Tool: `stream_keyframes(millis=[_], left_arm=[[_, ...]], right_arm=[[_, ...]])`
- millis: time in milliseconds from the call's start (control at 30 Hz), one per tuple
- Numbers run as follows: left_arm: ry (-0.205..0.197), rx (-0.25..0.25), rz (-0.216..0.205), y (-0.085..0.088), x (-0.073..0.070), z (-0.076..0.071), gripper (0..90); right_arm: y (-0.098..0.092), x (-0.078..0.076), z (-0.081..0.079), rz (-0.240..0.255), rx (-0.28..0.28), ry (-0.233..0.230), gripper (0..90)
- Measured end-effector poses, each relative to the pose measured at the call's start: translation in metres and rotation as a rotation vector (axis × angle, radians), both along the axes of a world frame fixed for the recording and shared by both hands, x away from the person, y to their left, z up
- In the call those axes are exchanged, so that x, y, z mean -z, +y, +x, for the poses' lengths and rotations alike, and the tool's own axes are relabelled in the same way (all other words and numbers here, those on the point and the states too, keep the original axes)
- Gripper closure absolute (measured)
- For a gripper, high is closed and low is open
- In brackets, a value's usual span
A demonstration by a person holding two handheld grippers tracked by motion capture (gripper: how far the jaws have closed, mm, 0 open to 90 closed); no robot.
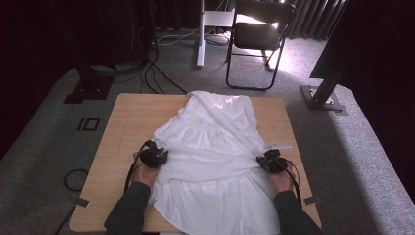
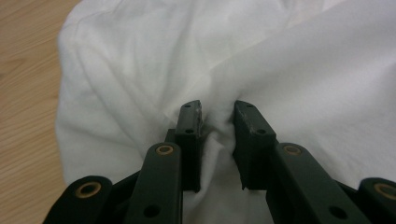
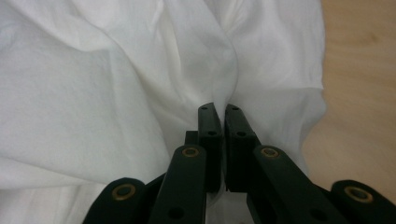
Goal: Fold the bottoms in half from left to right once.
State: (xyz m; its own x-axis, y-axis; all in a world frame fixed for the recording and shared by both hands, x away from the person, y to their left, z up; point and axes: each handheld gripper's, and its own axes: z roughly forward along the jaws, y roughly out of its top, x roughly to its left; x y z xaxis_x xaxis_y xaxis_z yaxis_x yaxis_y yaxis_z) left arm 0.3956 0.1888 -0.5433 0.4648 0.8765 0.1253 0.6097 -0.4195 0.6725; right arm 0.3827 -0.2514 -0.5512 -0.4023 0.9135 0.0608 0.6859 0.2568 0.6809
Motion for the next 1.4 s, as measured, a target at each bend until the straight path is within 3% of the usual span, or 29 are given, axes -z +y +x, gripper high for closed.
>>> stream_keyframes(millis=[100,167,233,267,400,500,600,667,767,833,867,900,933,1033,1133,1200,1300,1400], left_arm=[[0.042,0.025,-0.053,0.006,-0.001,-0.003,72.8],[0.055,0.055,-0.079,0.006,-0.003,-0.009,67.3],[0.028,0.083,-0.097,0.006,-0.008,-0.020,59.0],[0.007,0.085,-0.110,0.008,-0.012,-0.028,56.9],[-0.056,0.051,-0.139,0.024,-0.027,-0.048,52.2],[-0.072,0.025,-0.165,0.037,-0.032,-0.060,50.7],[-0.076,0.021,-0.159,0.047,-0.030,-0.074,47.8],[-0.076,0.025,-0.175,0.054,-0.026,-0.084,45.4],[-0.059,0.032,-0.183,0.060,-0.021,-0.094,41.5],[-0.020,0.022,-0.178,0.067,-0.010,-0.102,40.1],[-0.005,0.011,-0.171,0.069,-0.005,-0.104,39.7],[0.012,0.002,-0.168,0.072,-0.001,-0.106,39.3],[0.030,-0.002,-0.177,0.075,0.003,-0.106,39.2],[0.056,-0.010,-0.205,0.079,0.008,-0.108,40.4],[0.063,-0.007,-0.209,0.080,0.008,-0.110,44.8],[0.078,0.010,-0.222,0.080,0.007,-0.112,63.5],[0.086,0.054,-0.202,0.076,0.006,-0.118,86.4],[0.054,0.093,-0.214,0.072,-0.001,-0.131,88.3]], right_arm=[[0.002,-0.001,0.016,-0.007,0.068,-0.002,84.5],[0.000,-0.003,0.021,-0.037,0.110,0.004,80.8],[-0.001,-0.008,0.022,-0.089,0.151,-0.003,68.4],[-0.001,-0.011,0.020,-0.090,0.160,-0.015,64.7],[0.011,-0.038,0.005,-0.074,0.117,-0.149,54.2],[0.030,-0.051,0.003,-0.028,0.000,-0.192,53.6],[0.054,-0.048,0.011,0.002,-0.100,-0.168,53.8],[0.067,-0.040,0.020,-0.003,-0.129,-0.149,53.1],[0.076,-0.031,0.029,-0.014,-0.131,-0.114,50.2],[0.083,-0.017,0.040,0.013,-0.158,-0.053,47.3],[0.085,-0.013,0.042,0.014,-0.176,-0.028,50.5],[0.087,-0.011,0.042,0.013,-0.196,-0.014,60.3],[0.087,-0.011,0.040,0.015,-0.220,-0.012,72.3],[0.081,-0.019,0.028,0.002,-0.224,-0.036,87.2],[0.067,-0.036,0.009,0.023,-0.234,-0.094,89.2],[0.053,-0.046,-0.007,0.038,-0.232,-0.131,89.4],[0.029,-0.056,-0.033,0.056,-0.224,-0.168,89.4],[0.000,-0.059,-0.063,0.095,-0.218,-0.190,89.4]])
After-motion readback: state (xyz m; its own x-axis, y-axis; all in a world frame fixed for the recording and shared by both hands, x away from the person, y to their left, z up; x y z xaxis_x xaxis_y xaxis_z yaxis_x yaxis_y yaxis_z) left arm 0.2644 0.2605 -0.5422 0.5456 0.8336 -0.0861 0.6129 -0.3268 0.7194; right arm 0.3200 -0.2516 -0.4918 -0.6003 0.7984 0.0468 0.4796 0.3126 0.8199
